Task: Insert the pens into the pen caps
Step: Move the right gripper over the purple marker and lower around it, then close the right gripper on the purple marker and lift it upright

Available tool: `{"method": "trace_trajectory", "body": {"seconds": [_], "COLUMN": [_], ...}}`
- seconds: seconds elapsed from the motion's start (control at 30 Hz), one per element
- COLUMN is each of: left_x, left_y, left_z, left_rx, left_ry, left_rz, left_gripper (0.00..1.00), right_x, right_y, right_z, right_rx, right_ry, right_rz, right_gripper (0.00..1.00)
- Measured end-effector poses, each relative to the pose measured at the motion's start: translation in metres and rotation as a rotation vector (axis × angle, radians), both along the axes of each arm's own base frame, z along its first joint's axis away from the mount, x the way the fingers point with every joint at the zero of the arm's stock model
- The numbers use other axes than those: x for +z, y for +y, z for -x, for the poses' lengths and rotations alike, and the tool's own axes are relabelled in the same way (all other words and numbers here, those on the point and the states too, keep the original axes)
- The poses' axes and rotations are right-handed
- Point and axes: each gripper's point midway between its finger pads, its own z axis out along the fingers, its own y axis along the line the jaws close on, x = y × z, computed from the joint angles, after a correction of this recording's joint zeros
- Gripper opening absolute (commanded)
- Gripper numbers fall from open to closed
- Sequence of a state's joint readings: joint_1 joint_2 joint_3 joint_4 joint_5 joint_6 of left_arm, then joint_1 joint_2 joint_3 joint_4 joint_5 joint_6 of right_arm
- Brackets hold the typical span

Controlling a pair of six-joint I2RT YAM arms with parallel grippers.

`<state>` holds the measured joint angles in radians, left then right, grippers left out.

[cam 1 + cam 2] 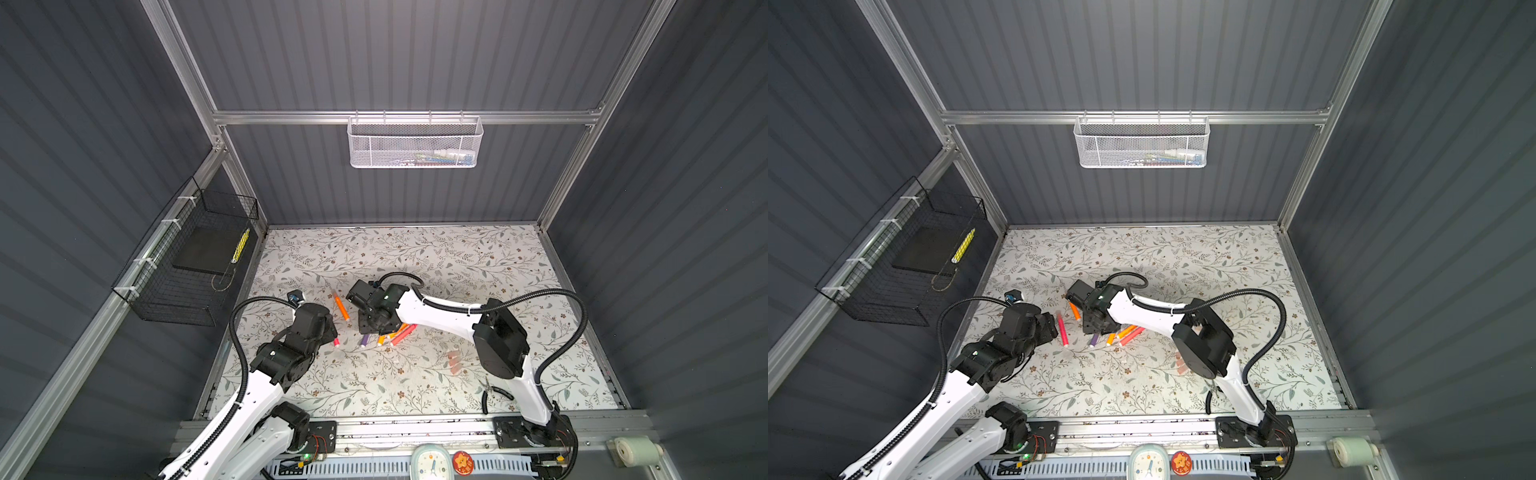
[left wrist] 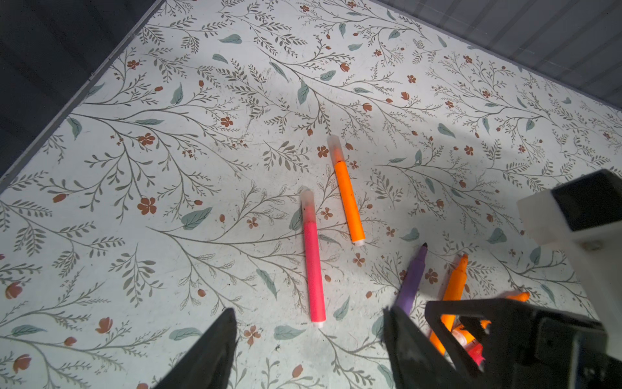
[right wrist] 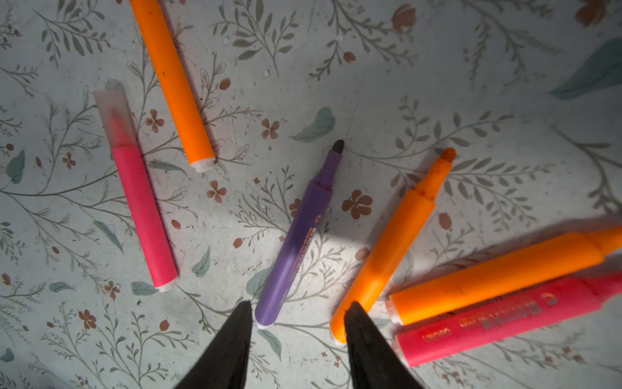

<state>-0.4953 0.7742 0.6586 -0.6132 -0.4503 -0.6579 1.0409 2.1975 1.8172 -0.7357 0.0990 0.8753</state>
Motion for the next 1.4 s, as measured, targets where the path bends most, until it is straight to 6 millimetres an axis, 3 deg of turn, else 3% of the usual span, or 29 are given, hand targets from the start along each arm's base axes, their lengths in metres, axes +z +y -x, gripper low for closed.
{"method": "trace_trajectory", "body": {"seconds": [0.3,0.5,1.17,1.4], "left_x": [-0.001,-0.012,-0.015,-0.015], "left_y": [0.000,-0.003,-0.008,-0.012], "left_z": [0.003,0.007,0.006,0.007], "left_rx": [-0.005,-0.024,-0.041,-0.055], "left_ry": [-0.007,0.004,0.013,0.016], "left_rz": [0.011,0.027,0.050,0.069], "left_gripper": [0.73,0.73,0.72,0.72], "right_x": [-0.029,-0.042,-0.044,-0.045], "right_y": [-0.001,-0.002,0.003,0.006], "right_z": [-0.008,-0.019,-0.027,-0.030], "right_rx": [-0.002,-0.012,-0.020,-0.030], "right_ry": [0.022,0.027,0.013,0.004], "right_rz": [0.071,0.092,0.066,0.053], "right_gripper": [0.46,0.43,0.28,0.16]}}
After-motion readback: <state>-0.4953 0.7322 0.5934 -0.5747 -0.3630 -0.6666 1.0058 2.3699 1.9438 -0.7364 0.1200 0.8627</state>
